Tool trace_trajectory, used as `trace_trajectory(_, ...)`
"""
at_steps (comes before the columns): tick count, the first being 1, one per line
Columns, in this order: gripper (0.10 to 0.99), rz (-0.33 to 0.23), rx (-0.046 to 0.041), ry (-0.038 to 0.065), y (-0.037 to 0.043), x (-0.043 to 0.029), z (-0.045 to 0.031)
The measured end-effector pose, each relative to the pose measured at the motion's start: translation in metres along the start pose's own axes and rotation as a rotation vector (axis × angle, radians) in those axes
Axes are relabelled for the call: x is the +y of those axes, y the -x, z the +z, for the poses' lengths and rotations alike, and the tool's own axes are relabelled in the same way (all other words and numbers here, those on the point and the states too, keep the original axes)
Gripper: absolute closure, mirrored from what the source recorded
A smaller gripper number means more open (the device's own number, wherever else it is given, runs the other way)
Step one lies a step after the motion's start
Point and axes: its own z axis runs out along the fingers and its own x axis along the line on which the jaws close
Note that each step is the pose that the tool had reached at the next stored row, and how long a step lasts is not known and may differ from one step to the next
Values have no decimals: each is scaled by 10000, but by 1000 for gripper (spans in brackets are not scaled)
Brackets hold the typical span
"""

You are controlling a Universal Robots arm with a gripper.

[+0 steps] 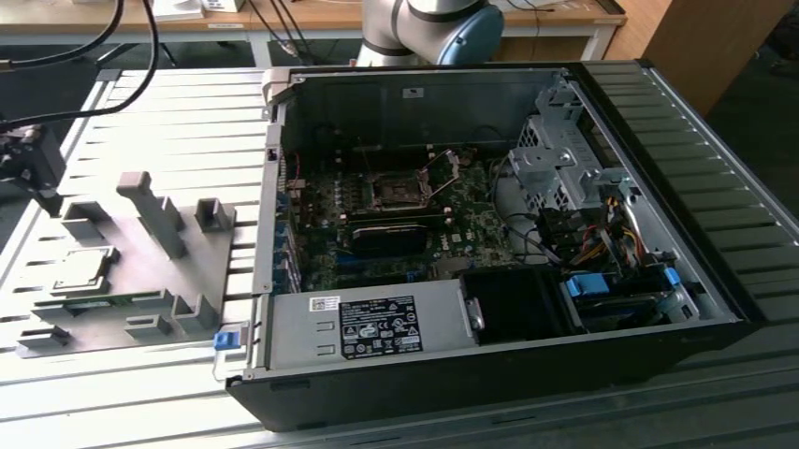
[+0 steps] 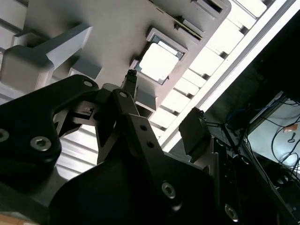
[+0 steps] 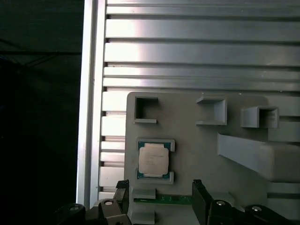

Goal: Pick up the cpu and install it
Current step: 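Pick up the cpu and move it towards the insertion slot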

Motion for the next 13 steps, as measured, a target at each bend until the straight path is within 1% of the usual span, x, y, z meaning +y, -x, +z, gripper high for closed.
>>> trace_trajectory(3, 439, -20, 18, -1, 1, -2, 41)
trace_trajectory(9, 439, -51, 22, -1, -2, -5, 82)
trace_trajectory(13, 439, -50, 24, -1, -2, -7, 144)
